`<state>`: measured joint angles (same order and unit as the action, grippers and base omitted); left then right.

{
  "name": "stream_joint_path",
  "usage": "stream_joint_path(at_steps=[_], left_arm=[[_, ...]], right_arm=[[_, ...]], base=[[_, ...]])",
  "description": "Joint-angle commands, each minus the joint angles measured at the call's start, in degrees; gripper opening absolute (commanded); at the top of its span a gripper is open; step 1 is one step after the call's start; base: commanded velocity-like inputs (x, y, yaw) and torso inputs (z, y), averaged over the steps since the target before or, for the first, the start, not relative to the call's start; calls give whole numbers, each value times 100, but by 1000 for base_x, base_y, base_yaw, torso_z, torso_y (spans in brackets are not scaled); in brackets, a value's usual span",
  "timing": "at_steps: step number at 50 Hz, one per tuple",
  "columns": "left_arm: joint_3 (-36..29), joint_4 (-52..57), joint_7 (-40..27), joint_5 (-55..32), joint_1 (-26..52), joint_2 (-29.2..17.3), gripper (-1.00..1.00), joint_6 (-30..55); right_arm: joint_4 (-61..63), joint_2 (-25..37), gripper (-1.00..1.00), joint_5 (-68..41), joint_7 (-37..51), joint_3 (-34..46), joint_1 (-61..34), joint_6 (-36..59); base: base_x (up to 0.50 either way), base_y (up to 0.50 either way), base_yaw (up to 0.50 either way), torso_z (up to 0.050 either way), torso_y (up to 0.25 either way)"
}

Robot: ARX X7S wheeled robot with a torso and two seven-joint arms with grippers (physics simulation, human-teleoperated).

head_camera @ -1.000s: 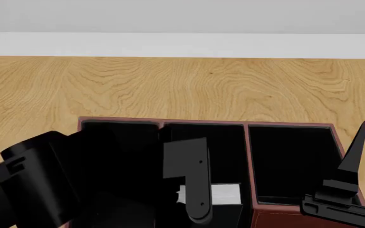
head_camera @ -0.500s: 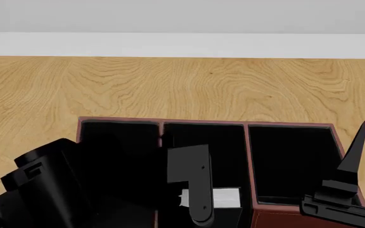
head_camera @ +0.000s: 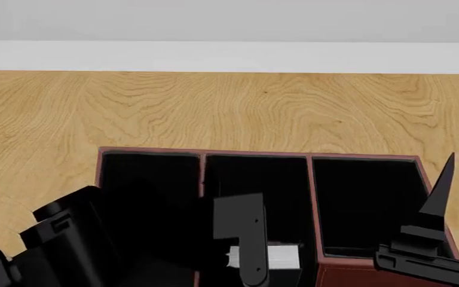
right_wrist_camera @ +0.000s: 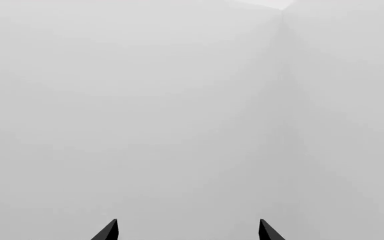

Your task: Pick up the book and place it in the back compartment of the caddy.

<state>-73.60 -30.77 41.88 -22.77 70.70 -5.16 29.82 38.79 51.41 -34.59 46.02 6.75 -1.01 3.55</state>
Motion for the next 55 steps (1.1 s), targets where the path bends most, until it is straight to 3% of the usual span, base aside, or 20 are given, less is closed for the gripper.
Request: stream_joint_path(at_steps=[1,27,28,55], left_arm=[[32,-286,-106,-33,-62,133,-100,-215],[-101,-1093,-198,115,-137,417,-100,-678],[-56,-1130,-267,98,-125,436,100,-699],[-18,-1083,-354,-162,49,404,100,-712]], right_arm=[[-14,-9,100,1,-15,14,-21,22],[-95,-69,100,6,-96,68,-82,29],[-116,-79,100,14,-119,84,-97,23],[-120,-101,100,-15,-156,129,-209,112]], base=[[0,0,0,0,0],[0,0,0,0,1],[0,0,0,0,0],[0,0,0,0,0]])
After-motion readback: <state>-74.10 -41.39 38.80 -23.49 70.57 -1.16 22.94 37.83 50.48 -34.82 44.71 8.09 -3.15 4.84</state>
